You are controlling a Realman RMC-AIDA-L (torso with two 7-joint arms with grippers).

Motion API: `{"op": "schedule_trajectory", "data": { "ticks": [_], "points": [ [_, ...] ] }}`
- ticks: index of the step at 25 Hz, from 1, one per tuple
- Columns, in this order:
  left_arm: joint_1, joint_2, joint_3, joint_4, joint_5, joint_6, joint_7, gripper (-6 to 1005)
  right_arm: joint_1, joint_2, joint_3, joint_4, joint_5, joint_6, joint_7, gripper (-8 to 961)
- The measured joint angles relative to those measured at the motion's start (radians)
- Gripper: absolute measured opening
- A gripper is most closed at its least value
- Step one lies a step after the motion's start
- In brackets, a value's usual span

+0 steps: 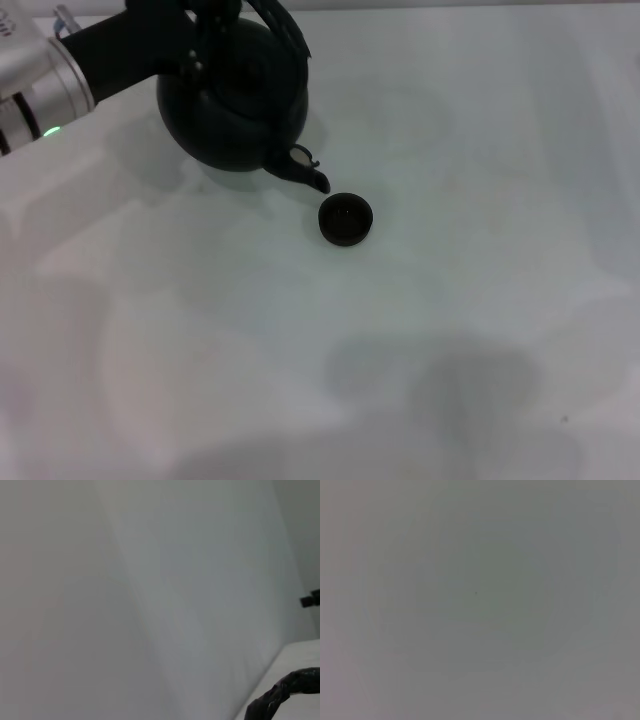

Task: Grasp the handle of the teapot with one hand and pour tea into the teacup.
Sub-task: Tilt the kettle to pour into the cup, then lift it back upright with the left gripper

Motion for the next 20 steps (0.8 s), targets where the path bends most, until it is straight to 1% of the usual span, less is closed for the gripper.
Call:
{"op": "schedule_trajectory", "data": {
  "ticks": [5,14,20],
  "points": [
    [-0.021,-0.006,0.0,-0.018,0.042,0.0,0.0,115,-0.005,0.0,0.0,0.0,0.0,0.0,0.0,844],
    [-0.045,-0.006,0.0,-0.043,0.069,-0.001,0.0,115,-0.007,-0.001,0.0,0.0,0.0,0.001,0.0,844],
    [-0.065,-0.016,0.0,-0.058,0.092,-0.024,0.001,114,-0.011,-0.001,0.0,0.0,0.0,0.002,0.0,844]
  ]
}}
